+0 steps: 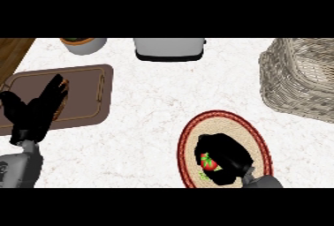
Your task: Pick the tomato from the placemat and place it in the basket
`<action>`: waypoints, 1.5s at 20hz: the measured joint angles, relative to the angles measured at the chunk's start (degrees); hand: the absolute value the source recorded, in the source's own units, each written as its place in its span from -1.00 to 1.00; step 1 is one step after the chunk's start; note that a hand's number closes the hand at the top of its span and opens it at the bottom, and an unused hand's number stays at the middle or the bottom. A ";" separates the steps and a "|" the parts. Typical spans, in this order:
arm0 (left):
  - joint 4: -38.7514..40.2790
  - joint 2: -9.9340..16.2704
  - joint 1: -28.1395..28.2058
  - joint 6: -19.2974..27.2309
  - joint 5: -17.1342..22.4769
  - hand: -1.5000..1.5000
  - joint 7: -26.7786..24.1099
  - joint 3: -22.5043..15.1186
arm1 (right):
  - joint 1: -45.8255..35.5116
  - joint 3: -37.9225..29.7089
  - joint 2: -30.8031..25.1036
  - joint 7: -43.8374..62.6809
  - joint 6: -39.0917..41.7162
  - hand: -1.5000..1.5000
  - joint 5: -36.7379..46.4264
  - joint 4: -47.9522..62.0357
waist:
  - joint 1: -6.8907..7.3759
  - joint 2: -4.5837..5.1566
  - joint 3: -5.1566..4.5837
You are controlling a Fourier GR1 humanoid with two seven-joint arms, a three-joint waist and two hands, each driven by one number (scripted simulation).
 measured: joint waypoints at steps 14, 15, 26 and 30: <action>-0.11 -1.03 0.50 0.37 -0.86 0.00 -0.63 0.15 | 26.42 6.27 5.78 19.54 -5.53 1.00 0.83 -22.86 | -0.55 0.25 0.07; 0.06 -1.32 0.65 0.52 -1.11 0.00 -0.90 -0.07 | 27.80 6.90 6.23 18.88 -6.33 1.00 -0.85 -24.27 | -0.64 0.26 0.08; 1.35 -1.16 -0.18 0.20 -1.30 0.00 -1.46 0.37 | 33.57 11.32 7.91 22.52 -10.27 1.00 -10.44 -49.68 | -0.75 0.27 0.04; 1.26 -0.64 -1.03 -0.13 -1.16 0.00 -0.44 0.63 | 28.85 8.91 7.89 29.04 -10.01 1.00 -10.43 -50.74 | -0.40 0.36 0.04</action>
